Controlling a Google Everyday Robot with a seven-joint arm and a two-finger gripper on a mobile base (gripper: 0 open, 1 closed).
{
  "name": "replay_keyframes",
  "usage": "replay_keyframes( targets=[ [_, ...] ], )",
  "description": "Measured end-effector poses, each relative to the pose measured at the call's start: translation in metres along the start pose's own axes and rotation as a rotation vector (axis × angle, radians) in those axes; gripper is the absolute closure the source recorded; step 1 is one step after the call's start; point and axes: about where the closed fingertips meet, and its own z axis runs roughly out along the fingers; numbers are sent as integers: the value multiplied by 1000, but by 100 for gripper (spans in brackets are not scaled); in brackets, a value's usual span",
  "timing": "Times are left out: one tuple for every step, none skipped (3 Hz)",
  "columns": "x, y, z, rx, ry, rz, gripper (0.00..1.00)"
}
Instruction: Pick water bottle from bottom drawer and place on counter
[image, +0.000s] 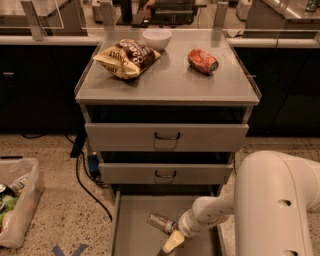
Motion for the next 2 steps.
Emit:
replay_keyframes(
  targets=[
    [0, 0, 0, 0, -1, 0, 0],
    [-2, -3, -1, -24, -62, 15, 0]
  ],
)
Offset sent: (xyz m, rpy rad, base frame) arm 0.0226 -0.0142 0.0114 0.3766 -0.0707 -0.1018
